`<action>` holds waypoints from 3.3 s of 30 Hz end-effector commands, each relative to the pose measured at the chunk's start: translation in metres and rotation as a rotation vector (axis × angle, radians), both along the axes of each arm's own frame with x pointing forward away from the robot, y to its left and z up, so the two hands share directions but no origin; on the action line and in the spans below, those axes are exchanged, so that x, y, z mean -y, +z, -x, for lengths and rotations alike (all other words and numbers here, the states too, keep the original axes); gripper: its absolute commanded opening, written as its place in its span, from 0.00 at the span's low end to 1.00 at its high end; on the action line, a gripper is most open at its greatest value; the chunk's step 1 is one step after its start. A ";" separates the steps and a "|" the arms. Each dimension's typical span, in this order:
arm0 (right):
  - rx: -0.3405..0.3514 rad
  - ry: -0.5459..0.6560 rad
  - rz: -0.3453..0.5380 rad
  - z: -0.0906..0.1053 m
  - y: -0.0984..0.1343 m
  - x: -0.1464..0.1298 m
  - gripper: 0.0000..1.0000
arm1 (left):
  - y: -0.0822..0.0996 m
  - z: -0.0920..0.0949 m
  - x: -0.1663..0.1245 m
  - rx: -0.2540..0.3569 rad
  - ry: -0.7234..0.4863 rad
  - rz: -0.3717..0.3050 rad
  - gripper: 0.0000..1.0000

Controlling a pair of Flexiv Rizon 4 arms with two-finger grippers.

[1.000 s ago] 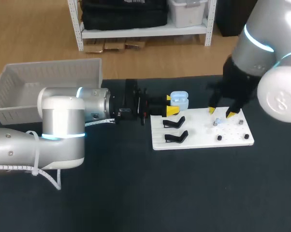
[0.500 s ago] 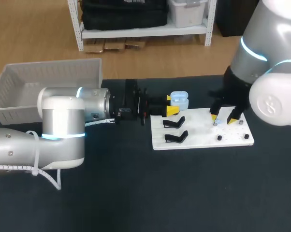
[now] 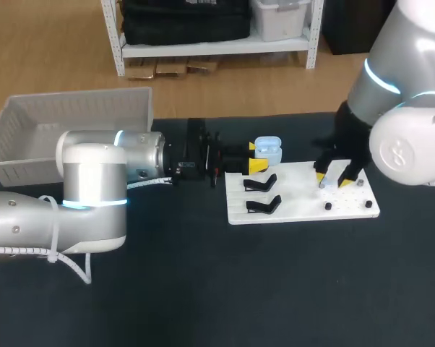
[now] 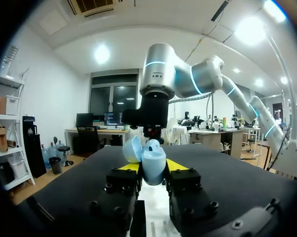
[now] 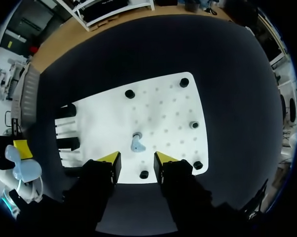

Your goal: Pick up each earbud case from the left stands, insert the matching earbuds, close the lid, and place the case in the box.

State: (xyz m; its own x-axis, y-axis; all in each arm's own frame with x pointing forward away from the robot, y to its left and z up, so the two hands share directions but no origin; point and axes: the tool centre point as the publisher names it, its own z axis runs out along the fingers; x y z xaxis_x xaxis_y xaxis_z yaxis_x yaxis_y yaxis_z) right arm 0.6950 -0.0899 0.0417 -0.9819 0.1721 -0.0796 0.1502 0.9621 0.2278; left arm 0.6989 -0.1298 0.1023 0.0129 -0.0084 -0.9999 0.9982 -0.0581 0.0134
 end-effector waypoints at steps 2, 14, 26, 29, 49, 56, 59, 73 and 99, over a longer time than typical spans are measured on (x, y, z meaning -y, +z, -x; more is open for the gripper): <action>-0.014 0.001 -0.001 -0.006 -0.005 -0.002 0.41 | -0.001 0.000 0.000 0.003 0.003 0.003 0.00; -0.019 -0.016 -0.019 -0.009 -0.010 -0.002 0.39 | -0.001 0.000 0.000 0.003 0.003 0.003 0.00; -0.020 -0.030 -0.024 -0.012 -0.015 -0.003 0.32 | -0.001 0.000 0.000 0.003 0.003 0.003 0.00; -0.021 -0.032 -0.024 -0.011 -0.016 -0.003 0.31 | -0.001 0.000 0.000 0.003 0.003 0.003 0.00; -0.017 -0.040 -0.017 -0.012 -0.015 0.002 0.00 | -0.001 0.000 0.000 0.003 0.003 0.003 0.00; -0.010 -0.033 -0.016 -0.009 -0.006 0.003 0.00 | -0.001 0.000 0.000 0.003 0.003 0.003 0.00; 0.003 -0.028 -0.015 -0.006 0.003 0.005 0.00 | -0.001 0.000 0.000 0.003 0.003 0.003 0.00; 0.071 0.047 0.007 0.007 0.101 0.000 0.00 | -0.001 0.000 0.000 0.003 0.003 0.003 0.00; 0.014 0.379 0.139 0.031 0.156 -0.110 0.00 | -0.001 0.000 0.000 0.003 0.003 0.003 0.00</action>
State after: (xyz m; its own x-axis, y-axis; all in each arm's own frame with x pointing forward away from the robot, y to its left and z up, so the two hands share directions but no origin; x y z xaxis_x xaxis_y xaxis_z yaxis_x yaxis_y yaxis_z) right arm 0.6606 0.0108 0.2017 -0.9716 -0.2140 -0.1010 -0.2247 0.9681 0.1105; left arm 0.6989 -0.1298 0.1024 0.0129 -0.0084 -0.9999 0.9982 -0.0582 0.0134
